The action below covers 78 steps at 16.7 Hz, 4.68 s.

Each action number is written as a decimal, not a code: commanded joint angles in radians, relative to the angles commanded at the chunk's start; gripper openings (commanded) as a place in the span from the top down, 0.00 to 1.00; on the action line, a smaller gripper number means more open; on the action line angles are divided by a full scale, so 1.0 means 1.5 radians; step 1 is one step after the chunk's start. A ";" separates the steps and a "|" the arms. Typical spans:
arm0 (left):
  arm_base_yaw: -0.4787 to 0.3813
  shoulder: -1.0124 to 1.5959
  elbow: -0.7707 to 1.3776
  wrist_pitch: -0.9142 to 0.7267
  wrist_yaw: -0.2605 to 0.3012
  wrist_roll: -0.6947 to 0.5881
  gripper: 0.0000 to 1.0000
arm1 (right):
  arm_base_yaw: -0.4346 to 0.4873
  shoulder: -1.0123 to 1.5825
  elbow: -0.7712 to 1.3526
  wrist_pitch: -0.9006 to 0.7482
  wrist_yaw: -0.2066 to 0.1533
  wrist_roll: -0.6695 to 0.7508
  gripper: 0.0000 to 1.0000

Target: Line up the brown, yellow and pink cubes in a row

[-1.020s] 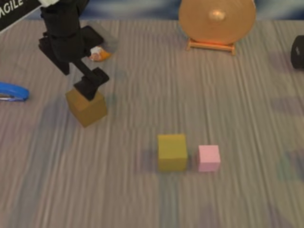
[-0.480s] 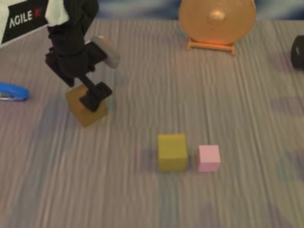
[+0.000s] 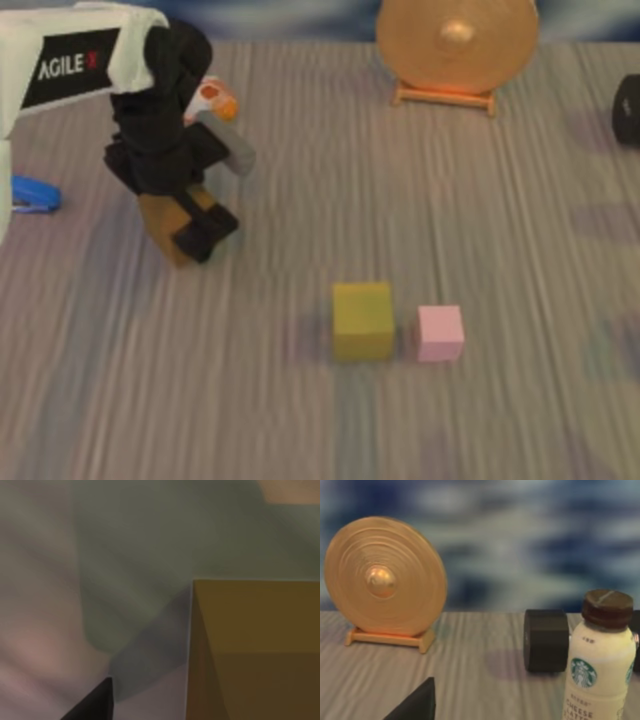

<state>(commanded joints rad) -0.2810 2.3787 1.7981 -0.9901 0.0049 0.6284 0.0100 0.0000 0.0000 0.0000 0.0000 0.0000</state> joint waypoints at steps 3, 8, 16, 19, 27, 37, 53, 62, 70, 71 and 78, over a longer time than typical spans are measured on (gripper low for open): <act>0.000 0.000 0.000 0.000 0.000 0.000 0.23 | 0.000 0.000 0.000 0.000 0.000 0.000 0.00; 0.000 0.000 0.000 0.000 0.000 0.000 0.60 | 0.000 0.000 0.000 0.000 0.000 0.000 0.00; 0.000 0.000 0.000 0.000 0.000 0.000 1.00 | 0.000 0.000 0.000 0.000 0.000 0.000 0.00; 0.000 0.000 0.000 0.000 0.000 0.000 1.00 | 0.000 0.000 0.000 0.000 0.000 0.000 0.00; 0.003 -0.025 0.054 -0.076 0.003 0.000 1.00 | 0.000 0.000 0.000 0.000 0.000 0.000 0.00; 0.000 -0.059 0.102 -0.155 0.002 0.008 1.00 | 0.000 0.000 0.000 0.000 0.000 0.000 0.00; -0.184 -0.306 -0.228 -0.077 0.002 0.255 1.00 | 0.000 0.000 0.000 0.000 0.000 0.000 0.00; -0.190 -0.247 -0.329 0.087 0.002 0.253 1.00 | 0.000 0.000 0.000 0.000 0.000 0.000 0.00; -0.190 -0.244 -0.334 0.093 0.002 0.253 0.70 | 0.000 0.000 0.000 0.000 0.000 0.000 0.00; -0.190 -0.244 -0.334 0.093 0.002 0.253 0.62 | 0.000 0.000 0.000 0.000 0.000 0.000 0.00; -0.190 -0.244 -0.334 0.093 0.002 0.253 0.10 | 0.000 0.000 0.000 0.000 0.000 0.000 0.00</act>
<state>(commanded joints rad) -0.5658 2.0130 1.2977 -0.8505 0.0083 1.0081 0.0100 0.0000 0.0000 0.0000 0.0000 0.0000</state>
